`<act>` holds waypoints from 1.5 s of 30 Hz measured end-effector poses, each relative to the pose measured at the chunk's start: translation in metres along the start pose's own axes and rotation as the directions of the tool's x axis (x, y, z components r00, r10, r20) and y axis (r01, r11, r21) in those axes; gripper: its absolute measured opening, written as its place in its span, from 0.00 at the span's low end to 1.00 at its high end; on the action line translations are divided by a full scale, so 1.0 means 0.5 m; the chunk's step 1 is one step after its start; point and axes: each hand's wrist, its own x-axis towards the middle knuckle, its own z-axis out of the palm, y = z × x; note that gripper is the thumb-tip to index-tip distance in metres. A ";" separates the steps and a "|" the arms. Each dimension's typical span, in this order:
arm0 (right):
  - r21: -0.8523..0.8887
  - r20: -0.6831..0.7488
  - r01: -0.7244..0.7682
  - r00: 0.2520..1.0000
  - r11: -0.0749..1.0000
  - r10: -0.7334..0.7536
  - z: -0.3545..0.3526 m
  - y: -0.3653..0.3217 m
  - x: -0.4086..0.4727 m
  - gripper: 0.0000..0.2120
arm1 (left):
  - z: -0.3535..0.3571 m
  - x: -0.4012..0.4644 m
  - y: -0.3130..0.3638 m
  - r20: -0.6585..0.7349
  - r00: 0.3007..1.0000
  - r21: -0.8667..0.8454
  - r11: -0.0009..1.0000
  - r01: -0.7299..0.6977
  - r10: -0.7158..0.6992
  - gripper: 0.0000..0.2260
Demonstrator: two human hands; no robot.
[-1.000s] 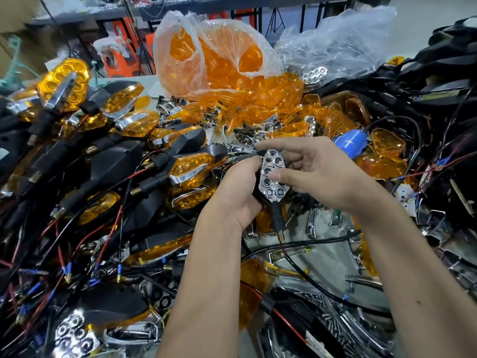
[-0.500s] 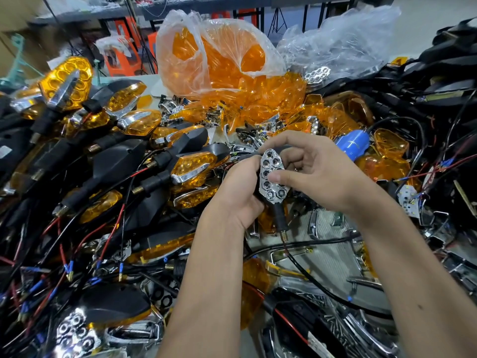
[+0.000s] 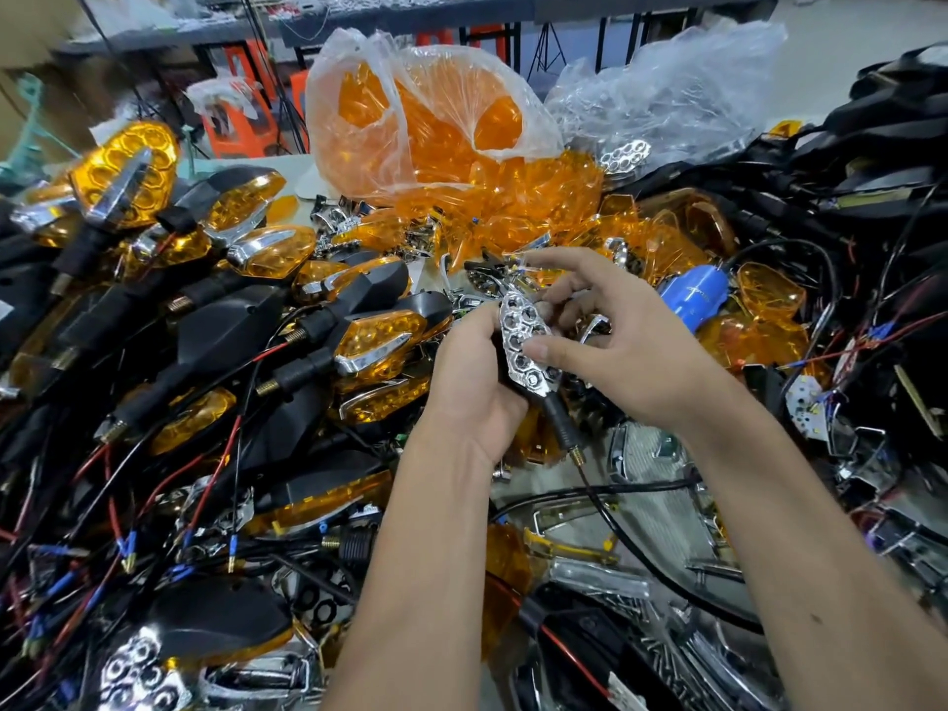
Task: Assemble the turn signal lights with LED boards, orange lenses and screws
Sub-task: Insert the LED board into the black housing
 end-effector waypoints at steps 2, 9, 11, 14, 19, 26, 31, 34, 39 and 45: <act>0.040 -0.021 -0.038 0.999 0.998 0.039 0.001 -0.001 0.002 0.29 | 0.001 0.001 0.000 0.039 0.999 -0.027 0.999 -0.020 0.021 0.22; 0.133 -0.002 -0.116 0.993 0.984 0.117 0.005 0.000 0.007 0.23 | 0.013 -0.021 0.008 0.141 0.986 -0.160 0.985 -0.071 0.094 0.13; 0.132 -0.004 -0.126 0.992 0.983 0.128 0.006 0.002 0.008 0.21 | 0.010 -0.024 0.014 0.167 0.980 -0.154 0.985 -0.080 0.105 0.14; 0.107 -0.011 -0.131 0.991 0.986 0.133 0.005 0.004 0.006 0.18 | 0.007 -0.026 0.015 0.192 0.974 -0.063 0.992 -0.109 0.120 0.11; 0.073 -0.056 -0.196 0.978 0.978 0.200 0.003 0.002 0.004 0.17 | 0.004 -0.017 0.012 0.161 0.962 0.021 0.974 -0.226 0.220 0.04; 0.246 0.049 -0.205 0.979 0.947 0.199 0.002 -0.006 -0.003 0.08 | 0.003 -0.005 0.008 0.045 0.911 0.220 0.886 -0.409 0.410 0.07; 0.155 -0.099 -0.119 0.986 0.981 0.135 -0.009 0.007 -0.005 0.09 | -0.008 -0.001 0.006 0.031 0.901 0.463 0.793 -0.397 0.433 0.02; 0.163 -0.105 -0.104 0.987 0.981 0.122 -0.012 0.010 -0.005 0.10 | -0.008 -0.003 0.008 0.049 0.905 0.475 0.787 -0.392 0.422 0.03; 0.125 -0.116 -0.093 0.987 0.988 0.107 -0.020 0.017 -0.008 0.09 | -0.005 0.000 0.004 0.074 0.896 0.516 0.752 -0.410 0.437 0.03; 0.125 -0.066 -0.132 0.988 0.983 0.141 -0.021 0.018 -0.006 0.10 | -0.003 -0.002 0.004 0.060 0.866 0.556 0.704 -0.442 0.497 0.07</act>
